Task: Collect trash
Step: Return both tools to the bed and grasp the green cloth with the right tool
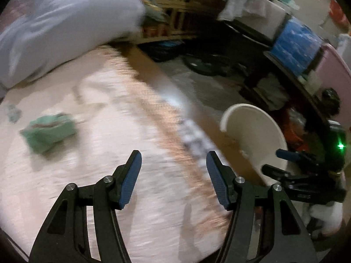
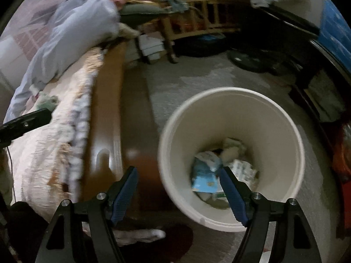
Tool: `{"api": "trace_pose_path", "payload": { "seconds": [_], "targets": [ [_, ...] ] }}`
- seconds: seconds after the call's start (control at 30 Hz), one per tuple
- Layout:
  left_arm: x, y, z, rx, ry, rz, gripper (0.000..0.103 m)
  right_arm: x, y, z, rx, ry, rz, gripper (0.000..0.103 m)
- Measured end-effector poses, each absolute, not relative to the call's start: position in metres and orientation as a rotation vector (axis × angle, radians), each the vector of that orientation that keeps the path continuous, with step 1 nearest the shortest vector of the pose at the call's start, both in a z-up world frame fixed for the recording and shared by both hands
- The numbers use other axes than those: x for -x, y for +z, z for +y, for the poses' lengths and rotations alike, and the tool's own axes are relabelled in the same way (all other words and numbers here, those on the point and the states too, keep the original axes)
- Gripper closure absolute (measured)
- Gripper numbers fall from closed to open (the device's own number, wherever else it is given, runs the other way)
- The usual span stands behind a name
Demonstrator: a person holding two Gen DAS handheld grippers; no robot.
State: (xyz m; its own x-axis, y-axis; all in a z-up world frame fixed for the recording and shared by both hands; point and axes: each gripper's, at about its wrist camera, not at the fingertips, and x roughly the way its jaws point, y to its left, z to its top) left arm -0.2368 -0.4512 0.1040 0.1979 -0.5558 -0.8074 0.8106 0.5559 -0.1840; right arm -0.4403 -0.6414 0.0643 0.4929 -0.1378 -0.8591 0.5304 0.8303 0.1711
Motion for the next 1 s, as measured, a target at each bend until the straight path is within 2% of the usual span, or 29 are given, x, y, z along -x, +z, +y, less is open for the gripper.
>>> {"api": "trace_pose_path", "payload": {
  "seconds": [0.5, 0.83, 1.0],
  "targets": [
    [0.136, 0.092, -0.315, -0.214, -0.674, 0.95, 0.043, 0.306, 0.093, -0.544, -0.281, -0.14, 0.971, 0.029],
    [0.094, 0.077, -0.266, -0.197, -0.562, 0.98, 0.043, 0.2, 0.085, -0.466, -0.108, 0.096, 1.012, 0.029],
    [0.063, 0.065, -0.244, -0.139, -0.53, 1.025, 0.043, 0.149, 0.092, -0.441, -0.001, 0.167, 0.973, 0.028]
  ]
}}
